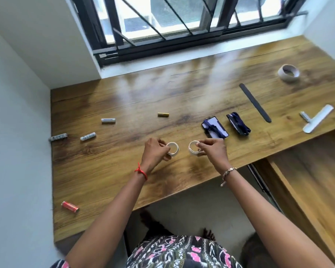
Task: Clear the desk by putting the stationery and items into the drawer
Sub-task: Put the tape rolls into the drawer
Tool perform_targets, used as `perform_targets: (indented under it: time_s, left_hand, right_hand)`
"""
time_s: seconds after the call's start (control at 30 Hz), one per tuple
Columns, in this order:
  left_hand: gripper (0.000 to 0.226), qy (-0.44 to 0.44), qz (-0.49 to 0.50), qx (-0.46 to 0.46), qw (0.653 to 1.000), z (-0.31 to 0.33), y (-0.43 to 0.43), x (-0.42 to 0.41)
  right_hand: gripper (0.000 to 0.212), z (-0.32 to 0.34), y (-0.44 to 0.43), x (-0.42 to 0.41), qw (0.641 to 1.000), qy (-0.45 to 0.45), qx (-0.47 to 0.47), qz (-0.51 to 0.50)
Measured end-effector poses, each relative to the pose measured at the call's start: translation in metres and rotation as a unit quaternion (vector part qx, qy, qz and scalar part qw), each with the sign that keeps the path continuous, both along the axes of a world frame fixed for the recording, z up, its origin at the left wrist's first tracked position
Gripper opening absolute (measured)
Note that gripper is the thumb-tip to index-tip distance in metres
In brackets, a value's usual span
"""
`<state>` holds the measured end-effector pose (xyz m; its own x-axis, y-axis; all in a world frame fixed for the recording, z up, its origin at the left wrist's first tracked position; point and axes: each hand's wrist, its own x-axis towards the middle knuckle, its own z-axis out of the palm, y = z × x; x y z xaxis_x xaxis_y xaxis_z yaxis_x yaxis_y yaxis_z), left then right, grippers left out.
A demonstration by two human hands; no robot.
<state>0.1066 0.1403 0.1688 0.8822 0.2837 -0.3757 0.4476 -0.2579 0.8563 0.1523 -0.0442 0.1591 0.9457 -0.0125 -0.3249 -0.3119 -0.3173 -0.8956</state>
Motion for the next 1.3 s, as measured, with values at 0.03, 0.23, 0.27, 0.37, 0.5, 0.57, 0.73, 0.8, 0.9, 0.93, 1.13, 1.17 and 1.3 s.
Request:
perform_targets:
  time_s: [0.03, 0.23, 0.27, 0.37, 0.5, 0.57, 0.73, 0.8, 0.9, 0.93, 1.13, 1.17, 1.3]
  left_hand:
    - [0.011, -0.002, -0.001, -0.02, 1.0, 0.001, -0.014, 0.0]
    - [0.005, 0.003, -0.01, -0.106, 0.994, 0.006, -0.114, -0.004]
    - [0.009, 0.005, -0.011, -0.109, 0.994, 0.004, -0.134, -0.006]
    - [0.011, 0.016, -0.012, -0.117, 0.993, -0.001, -0.189, -0.011]
    - [0.005, 0.021, -0.025, -0.149, 0.988, 0.002, -0.248, -0.019]
    - [0.004, 0.017, -0.045, -0.147, 0.988, 0.004, -0.27, -0.021]
    - [0.01, 0.0, -0.075, -0.095, 0.993, 0.008, -0.309, -0.017]
    - [0.01, -0.005, -0.096, -0.063, 0.993, 0.009, -0.321, -0.013]
    - [0.013, -0.015, -0.131, -0.014, 0.991, 0.004, -0.336, 0.001]
    - [0.014, -0.016, -0.145, -0.001, 0.989, 0.002, -0.341, 0.007]
    - [0.016, -0.013, -0.242, 0.084, 0.967, -0.015, -0.368, 0.052]
    - [0.018, -0.011, -0.262, 0.098, 0.96, -0.019, -0.373, 0.061]
    - [0.015, 0.005, -0.357, 0.171, 0.918, -0.032, -0.388, 0.095]
  right_hand:
    - [0.016, 0.002, -0.014, -0.002, 1.0, -0.003, 0.003, -0.009]
    - [0.014, 0.005, -0.112, -0.014, 0.999, -0.01, 0.003, -0.047]
    - [0.012, 0.005, -0.132, -0.018, 0.998, -0.013, -0.006, -0.055]
    - [0.004, 0.003, -0.185, -0.03, 0.996, -0.018, 0.012, -0.085]
    - [0.004, 0.005, -0.246, -0.048, 0.991, -0.02, 0.019, -0.127]
    - [0.002, 0.008, -0.273, -0.054, 0.989, -0.022, 0.023, -0.143]
    - [0.002, 0.004, -0.319, -0.063, 0.98, -0.018, 0.024, -0.196]
    - [0.001, 0.0, -0.33, -0.064, 0.975, -0.015, 0.018, -0.223]
    - [0.007, -0.008, -0.341, -0.063, 0.968, -0.009, 0.008, -0.25]
    - [0.008, -0.012, -0.345, -0.062, 0.966, -0.008, 0.004, -0.259]
    - [0.011, -0.031, -0.361, -0.045, 0.954, 0.02, -0.01, -0.3]
    - [0.01, -0.034, -0.363, -0.04, 0.953, 0.028, -0.014, -0.303]
    - [0.011, -0.052, -0.366, -0.024, 0.951, 0.074, -0.027, -0.299]
